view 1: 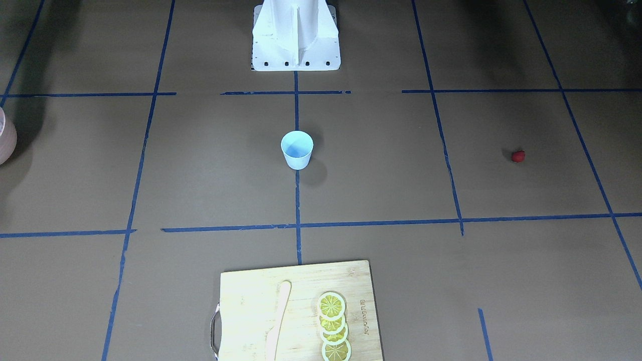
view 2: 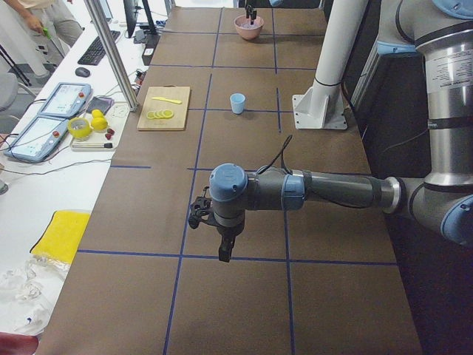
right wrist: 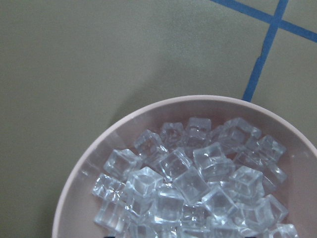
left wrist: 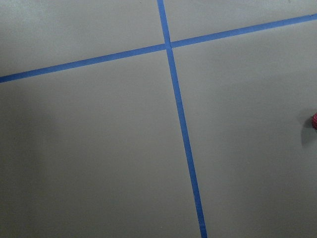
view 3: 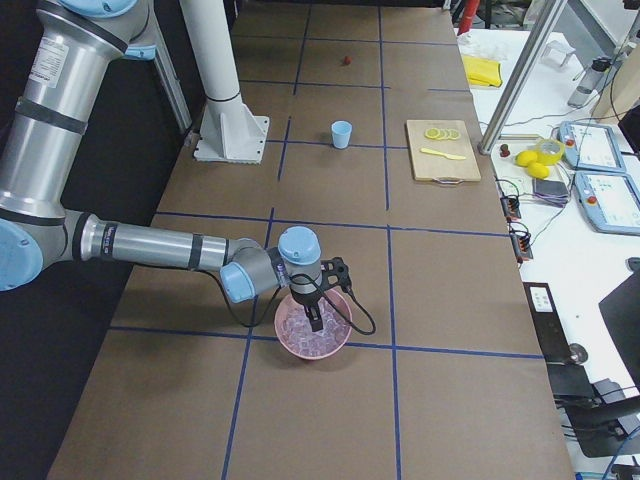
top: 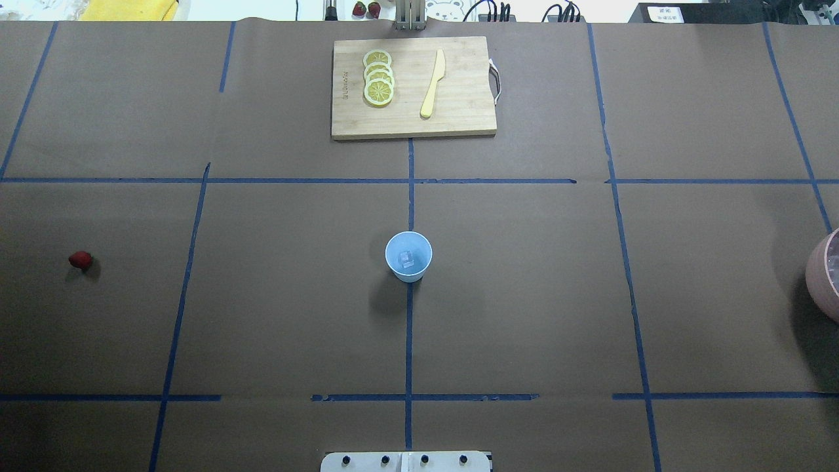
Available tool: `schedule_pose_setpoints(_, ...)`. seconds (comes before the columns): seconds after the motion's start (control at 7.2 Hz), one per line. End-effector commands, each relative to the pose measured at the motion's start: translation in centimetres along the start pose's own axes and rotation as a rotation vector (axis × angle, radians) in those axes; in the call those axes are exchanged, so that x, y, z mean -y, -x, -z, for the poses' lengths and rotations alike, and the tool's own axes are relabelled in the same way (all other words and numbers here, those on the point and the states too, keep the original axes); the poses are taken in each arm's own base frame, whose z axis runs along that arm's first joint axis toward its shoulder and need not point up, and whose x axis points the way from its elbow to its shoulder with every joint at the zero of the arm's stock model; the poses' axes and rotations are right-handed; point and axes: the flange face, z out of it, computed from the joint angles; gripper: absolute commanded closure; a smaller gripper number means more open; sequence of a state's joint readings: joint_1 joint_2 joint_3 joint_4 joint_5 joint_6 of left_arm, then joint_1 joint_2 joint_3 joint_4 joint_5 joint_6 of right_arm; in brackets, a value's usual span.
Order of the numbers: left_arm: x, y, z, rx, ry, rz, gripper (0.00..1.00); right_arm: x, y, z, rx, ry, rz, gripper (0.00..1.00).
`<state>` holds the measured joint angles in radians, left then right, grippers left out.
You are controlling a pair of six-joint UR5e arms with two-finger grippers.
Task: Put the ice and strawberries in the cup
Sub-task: 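Grasp another ice cube from the pink bowl with the right gripper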
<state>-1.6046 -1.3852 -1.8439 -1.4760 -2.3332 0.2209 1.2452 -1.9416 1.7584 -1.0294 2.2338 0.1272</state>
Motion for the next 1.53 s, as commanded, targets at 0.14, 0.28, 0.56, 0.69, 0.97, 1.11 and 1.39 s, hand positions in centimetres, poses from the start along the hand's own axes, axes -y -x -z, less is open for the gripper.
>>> schedule_pose_setpoints(0.14,0.00,0.00,-0.01,0.000,0.000,0.000,0.00,-0.01,-0.53,-0.62,-0.016,0.009,-0.005,0.15)
schedule_pose_setpoints(0.28,0.00,0.00,-0.01,0.000,0.000,0.000,0.00,-0.06,-0.54,-0.67,-0.013,0.010,-0.006,0.17)
schedule_pose_setpoints(0.56,0.00,0.00,-0.01,0.000,0.000,0.000,0.00,-0.12,-0.33,-0.77,-0.003,0.017,0.002,0.24)
schedule_pose_setpoints(0.69,0.00,0.00,-0.01,0.000,0.000,0.000,0.00,-0.09,0.02,-1.06,0.002,0.024,0.012,0.24)
schedule_pose_setpoints(0.97,-0.02,0.05,-0.06,0.000,0.001,0.001,0.00,-0.11,0.24,-1.38,0.003,0.033,0.024,0.27)
schedule_pose_setpoints(1.11,-0.02,0.05,-0.06,0.000,0.001,0.001,0.00,-0.29,0.20,-1.41,0.004,0.036,0.023,0.40)
schedule_pose_setpoints(1.39,-0.12,0.12,-0.06,0.000,0.001,0.003,0.00,-0.44,0.15,-1.36,0.004,0.036,0.023,0.90)
